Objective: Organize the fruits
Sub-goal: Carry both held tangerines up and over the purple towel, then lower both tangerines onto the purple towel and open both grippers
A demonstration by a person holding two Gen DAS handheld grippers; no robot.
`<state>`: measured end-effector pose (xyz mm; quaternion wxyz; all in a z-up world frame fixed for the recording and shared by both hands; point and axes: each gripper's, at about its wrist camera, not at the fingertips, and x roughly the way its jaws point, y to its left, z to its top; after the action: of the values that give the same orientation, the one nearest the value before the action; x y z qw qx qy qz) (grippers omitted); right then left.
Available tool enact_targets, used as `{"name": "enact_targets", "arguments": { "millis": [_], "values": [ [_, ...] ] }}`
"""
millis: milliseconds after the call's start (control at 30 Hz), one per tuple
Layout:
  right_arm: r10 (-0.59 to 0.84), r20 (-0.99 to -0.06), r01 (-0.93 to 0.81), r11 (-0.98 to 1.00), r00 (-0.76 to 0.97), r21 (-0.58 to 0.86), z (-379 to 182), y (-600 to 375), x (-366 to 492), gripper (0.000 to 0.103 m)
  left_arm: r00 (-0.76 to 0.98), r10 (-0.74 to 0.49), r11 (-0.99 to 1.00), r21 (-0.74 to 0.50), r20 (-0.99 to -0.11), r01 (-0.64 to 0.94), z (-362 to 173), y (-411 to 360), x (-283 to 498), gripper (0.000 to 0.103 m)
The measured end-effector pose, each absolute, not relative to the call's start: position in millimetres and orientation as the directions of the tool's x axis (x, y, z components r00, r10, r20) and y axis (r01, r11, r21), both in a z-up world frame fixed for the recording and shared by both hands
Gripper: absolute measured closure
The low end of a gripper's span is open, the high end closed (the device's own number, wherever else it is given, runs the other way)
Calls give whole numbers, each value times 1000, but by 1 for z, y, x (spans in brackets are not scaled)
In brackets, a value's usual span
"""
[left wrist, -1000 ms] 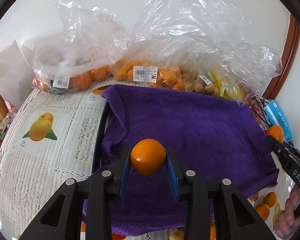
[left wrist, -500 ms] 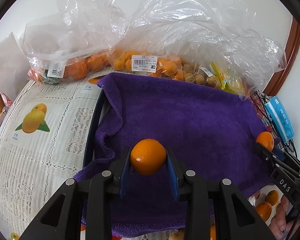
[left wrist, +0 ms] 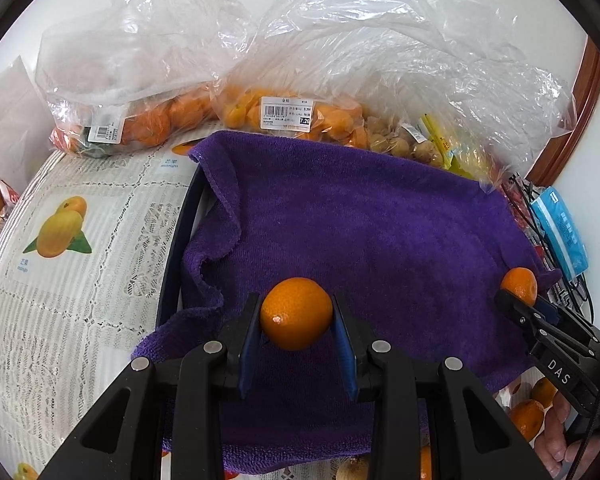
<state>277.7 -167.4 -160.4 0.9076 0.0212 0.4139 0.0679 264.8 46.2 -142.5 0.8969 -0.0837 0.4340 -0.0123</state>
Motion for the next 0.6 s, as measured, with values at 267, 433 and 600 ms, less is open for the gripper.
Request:
{"name": "enact_targets", "arguments": {
  "millis": [267,433,600],
  "values": [
    [126,-741,-97,992,660,83,-159,-168,277,61,615,-89,988,-147,-783,-44,-145,43,264,71],
    [150,-712,-108,989,686,104,-152,-170,271,53,611,-95,988,-150,-786,-40,-145,42,264,70],
    [145,-689,-101,989,710,104,-144,-169,267,36,628,-109,985,-171,-770,-38,-140,45,261,69]
  ]
}}
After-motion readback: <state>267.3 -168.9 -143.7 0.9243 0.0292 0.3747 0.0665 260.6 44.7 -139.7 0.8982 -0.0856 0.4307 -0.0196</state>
